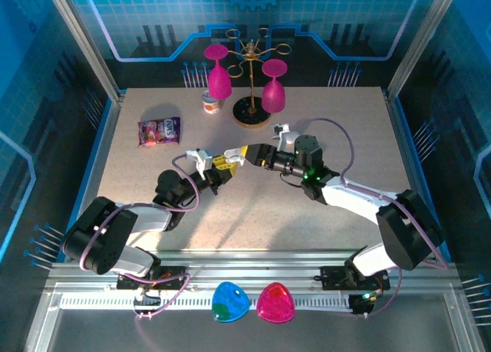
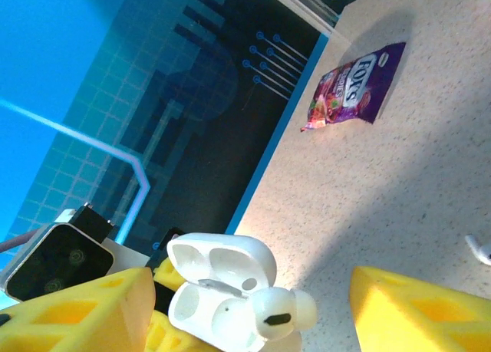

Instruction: Insert the wireless bluetooth earbuds into the charging case

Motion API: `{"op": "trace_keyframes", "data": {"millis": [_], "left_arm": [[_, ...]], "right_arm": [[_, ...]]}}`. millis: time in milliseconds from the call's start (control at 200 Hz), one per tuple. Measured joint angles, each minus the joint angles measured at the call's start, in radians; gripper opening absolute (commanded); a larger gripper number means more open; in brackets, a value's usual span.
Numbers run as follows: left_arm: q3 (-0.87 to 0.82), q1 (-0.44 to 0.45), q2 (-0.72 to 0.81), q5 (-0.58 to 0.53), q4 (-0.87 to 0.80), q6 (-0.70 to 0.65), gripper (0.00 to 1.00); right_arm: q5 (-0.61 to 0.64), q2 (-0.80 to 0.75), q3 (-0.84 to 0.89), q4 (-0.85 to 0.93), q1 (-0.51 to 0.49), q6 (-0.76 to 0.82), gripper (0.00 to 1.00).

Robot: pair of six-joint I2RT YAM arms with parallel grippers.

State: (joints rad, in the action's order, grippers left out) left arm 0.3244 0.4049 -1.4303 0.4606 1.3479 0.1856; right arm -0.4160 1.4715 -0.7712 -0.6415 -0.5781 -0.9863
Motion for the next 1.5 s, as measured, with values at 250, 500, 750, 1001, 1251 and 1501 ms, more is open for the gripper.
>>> {"op": "trace_keyframes", "data": {"millis": [250,500,750,1001,1251,1501], "left_arm": [[0.0,0.0,0.014,0.008,0.009,0.0,0.05],[0.0,0.0,0.014,0.008,0.012,0.0,0.05],[0.0,0.0,0.014,0.008,0.011,0.0,0.05],[0.0,0.0,0.014,0.008,0.012,0.0,0.05],[0.0,0.005,0.008,0.008,0.012,-0.004,0.05],[0.0,0.006,-0.016,0.007,0.012,-0.009,0.05]], "right_arm": [[-0.069,0.066,0.007,-0.133,0.011,-0.092,0.55],[-0.09,0.074,0.019,-0.171,0.016,-0.133,0.34],[-0.09,0.073,0.019,-0.165,0.016,-0.122,0.26],[-0.082,0.049,0.021,-0.142,0.016,-0.111,0.25],[-0.052,-0.007,0.026,-0.093,0.016,-0.08,0.25],[-0.002,-0.087,0.025,0.008,0.009,-0.007,0.25]]}}
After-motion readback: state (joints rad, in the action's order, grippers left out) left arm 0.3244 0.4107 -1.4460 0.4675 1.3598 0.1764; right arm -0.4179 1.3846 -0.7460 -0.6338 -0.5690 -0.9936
